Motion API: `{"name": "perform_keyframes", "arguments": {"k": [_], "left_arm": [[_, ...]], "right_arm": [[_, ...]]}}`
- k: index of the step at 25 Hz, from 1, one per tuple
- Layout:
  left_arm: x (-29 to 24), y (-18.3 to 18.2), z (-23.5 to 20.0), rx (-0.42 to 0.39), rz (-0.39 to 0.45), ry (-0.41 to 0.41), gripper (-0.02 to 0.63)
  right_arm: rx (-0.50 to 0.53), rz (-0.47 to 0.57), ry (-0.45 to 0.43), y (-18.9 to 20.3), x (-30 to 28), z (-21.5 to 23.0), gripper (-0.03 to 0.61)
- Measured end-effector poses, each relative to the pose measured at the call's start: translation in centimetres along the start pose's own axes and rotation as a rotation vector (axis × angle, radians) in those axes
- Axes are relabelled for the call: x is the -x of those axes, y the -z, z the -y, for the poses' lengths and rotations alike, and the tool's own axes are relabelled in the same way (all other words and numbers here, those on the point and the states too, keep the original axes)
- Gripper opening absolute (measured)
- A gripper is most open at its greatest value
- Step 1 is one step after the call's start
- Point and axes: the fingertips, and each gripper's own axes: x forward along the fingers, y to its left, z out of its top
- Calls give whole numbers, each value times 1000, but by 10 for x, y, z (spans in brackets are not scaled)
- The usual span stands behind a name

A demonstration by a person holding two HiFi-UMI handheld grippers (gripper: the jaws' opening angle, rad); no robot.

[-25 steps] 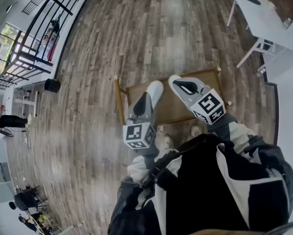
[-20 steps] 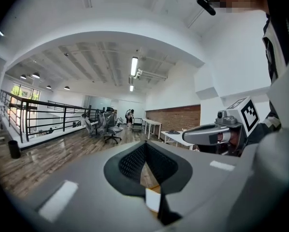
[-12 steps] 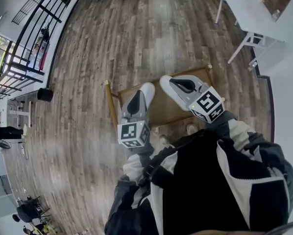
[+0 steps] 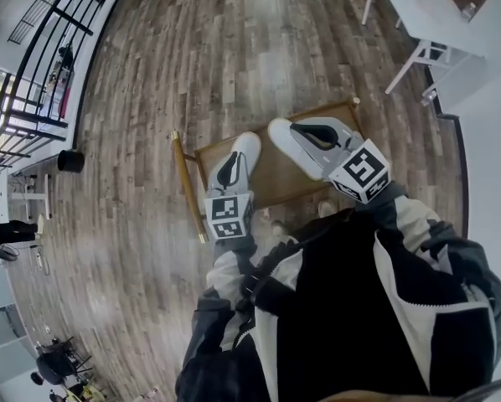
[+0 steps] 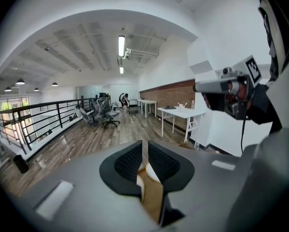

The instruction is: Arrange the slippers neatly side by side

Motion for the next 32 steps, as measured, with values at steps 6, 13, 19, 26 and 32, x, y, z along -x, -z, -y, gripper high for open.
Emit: {"name": "perform_keyframes", "arguments": {"k": [6, 13, 19, 26, 32], "left_arm": [[-37, 93, -11, -80, -314, -5, 89], [-65, 184, -29, -135, -584, 0, 181], [-76, 217, -47, -176, -671, -12, 200], [-89, 232, -47, -169, -704, 43, 267], [-98, 244, -44, -177, -737, 77, 291]], "right_arm": [[31, 32, -6, -8, 4, -2, 5], [54, 59, 22, -16, 20, -2, 5], [64, 41, 64, -11, 35, 7, 5], [66, 7, 96, -5, 45, 14, 5], [72, -12, 97, 0, 48, 15, 5]]}}
